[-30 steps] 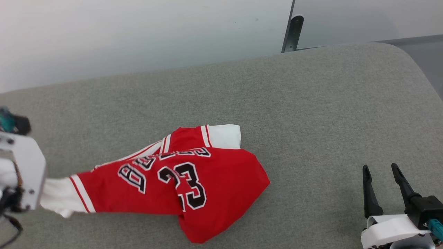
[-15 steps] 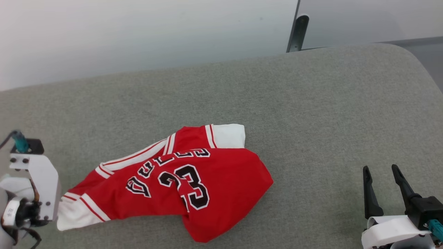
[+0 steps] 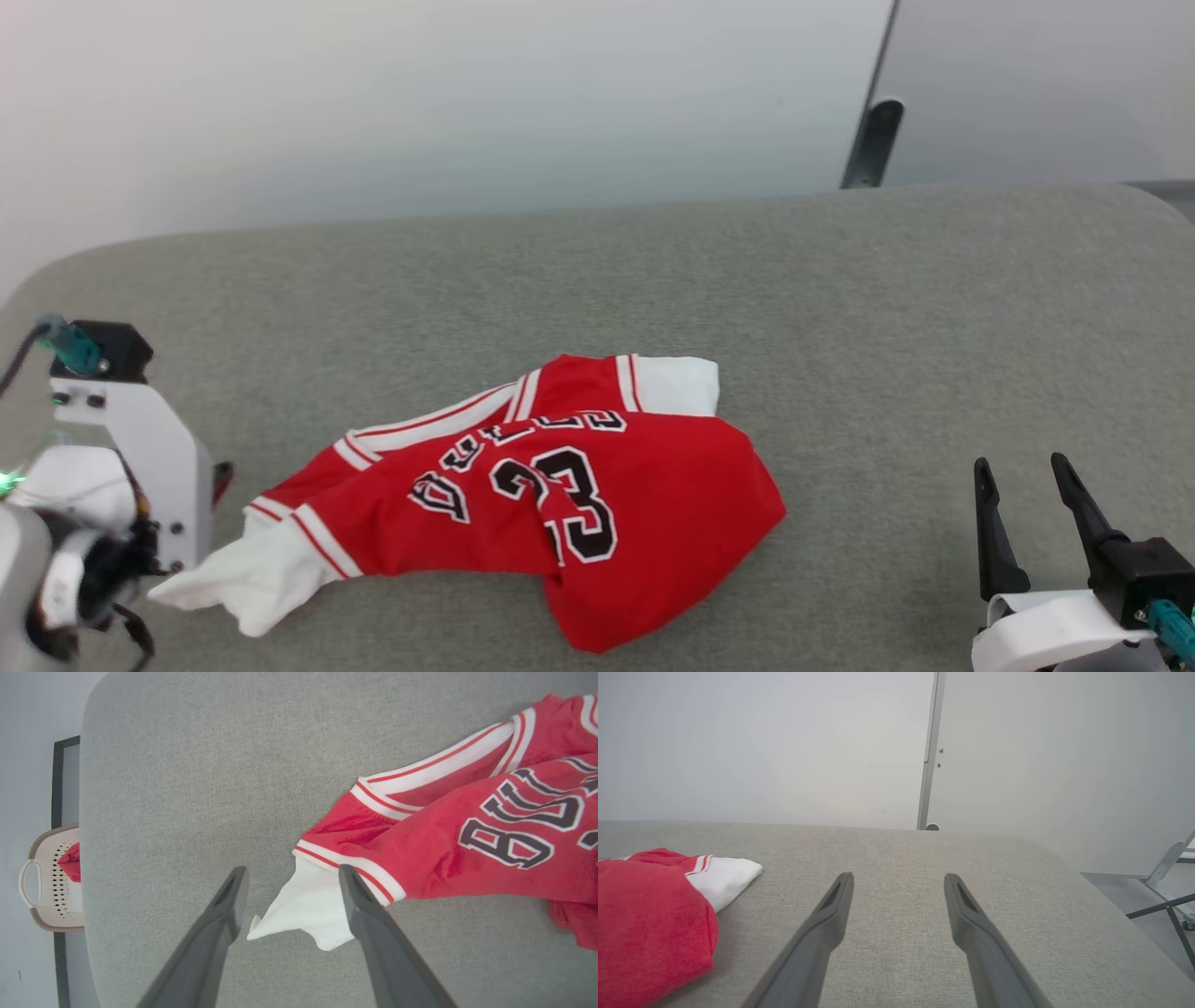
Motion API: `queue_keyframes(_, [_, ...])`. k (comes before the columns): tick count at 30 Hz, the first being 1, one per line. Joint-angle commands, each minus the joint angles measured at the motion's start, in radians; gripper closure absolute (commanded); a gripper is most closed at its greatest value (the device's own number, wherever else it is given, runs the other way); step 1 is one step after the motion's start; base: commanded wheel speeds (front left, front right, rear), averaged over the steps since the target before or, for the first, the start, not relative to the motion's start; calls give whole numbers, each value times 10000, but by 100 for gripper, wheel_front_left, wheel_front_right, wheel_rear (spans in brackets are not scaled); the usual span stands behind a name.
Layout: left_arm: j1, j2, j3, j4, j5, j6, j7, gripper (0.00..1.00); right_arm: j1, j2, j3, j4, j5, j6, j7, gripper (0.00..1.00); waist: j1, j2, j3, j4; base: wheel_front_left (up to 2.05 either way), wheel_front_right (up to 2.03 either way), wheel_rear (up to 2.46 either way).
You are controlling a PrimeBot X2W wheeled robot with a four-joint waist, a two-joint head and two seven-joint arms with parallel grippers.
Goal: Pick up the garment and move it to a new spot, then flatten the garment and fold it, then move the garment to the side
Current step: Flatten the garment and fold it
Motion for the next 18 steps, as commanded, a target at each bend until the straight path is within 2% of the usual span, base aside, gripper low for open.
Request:
queue_keyframes(1, [137,-49,14,-117,22,-32,-184,0,121,23,23,0,-41,1,-8,0,0,0,-201,276,0,0,0])
queue_keyframes(7, [1055,-868,406,-801,-84,-397,-2757,0,15,25,125,97,-151,1,-8,0,0,0,-400,729,0,0,0])
queue_keyframes(16, [2488,-2194,1164,-491,123,-379,-6874,0,-282,-382,860,780,-41,1,-7,0,0,0,-712,1525,0,0,0])
queue_keyframes(18, [2790,-2345,1417,-336,280,-182,-7637,0,-469,-577,1101,1088,103,1,-8,0,0,0,-782,1679,0,0,0])
